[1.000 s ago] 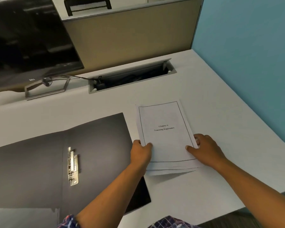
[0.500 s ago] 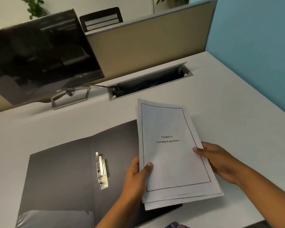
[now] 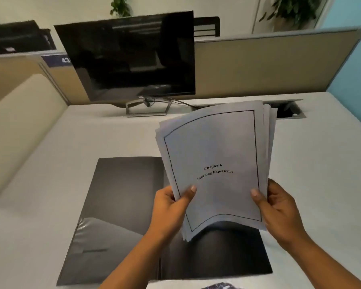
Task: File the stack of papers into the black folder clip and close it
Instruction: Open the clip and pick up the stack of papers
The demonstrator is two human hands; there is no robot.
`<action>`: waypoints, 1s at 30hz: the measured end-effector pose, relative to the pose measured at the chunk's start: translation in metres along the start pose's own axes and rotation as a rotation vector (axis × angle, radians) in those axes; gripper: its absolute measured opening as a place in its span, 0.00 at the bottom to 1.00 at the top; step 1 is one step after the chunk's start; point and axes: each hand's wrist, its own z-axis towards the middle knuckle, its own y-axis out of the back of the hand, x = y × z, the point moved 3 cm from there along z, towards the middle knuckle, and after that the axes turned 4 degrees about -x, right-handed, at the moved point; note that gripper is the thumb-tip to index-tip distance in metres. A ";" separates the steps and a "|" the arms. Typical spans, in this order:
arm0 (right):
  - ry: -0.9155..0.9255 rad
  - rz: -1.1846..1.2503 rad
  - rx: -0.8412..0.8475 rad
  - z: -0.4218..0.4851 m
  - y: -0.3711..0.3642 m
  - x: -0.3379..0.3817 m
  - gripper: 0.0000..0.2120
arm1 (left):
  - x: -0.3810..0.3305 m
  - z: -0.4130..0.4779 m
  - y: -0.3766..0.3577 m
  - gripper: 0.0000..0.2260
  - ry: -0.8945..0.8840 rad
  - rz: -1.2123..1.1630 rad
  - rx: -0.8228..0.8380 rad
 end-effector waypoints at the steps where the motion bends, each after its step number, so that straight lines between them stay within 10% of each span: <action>1: 0.013 -0.003 0.011 0.001 -0.004 0.005 0.12 | -0.001 0.001 0.002 0.05 -0.021 -0.020 -0.026; 6: 0.028 0.042 0.011 0.008 -0.013 0.020 0.12 | 0.003 -0.002 0.010 0.26 -0.176 0.021 -0.115; 10: 0.028 0.094 0.003 0.010 -0.014 0.023 0.19 | -0.006 -0.007 0.008 0.04 -0.280 0.019 -0.074; 24: -0.047 0.158 0.077 0.011 -0.011 0.008 0.34 | -0.014 0.007 0.002 0.15 -0.266 0.030 0.004; 30: -0.102 0.115 0.087 0.016 -0.017 -0.011 0.15 | 0.014 0.017 0.002 0.05 -0.128 0.080 -0.006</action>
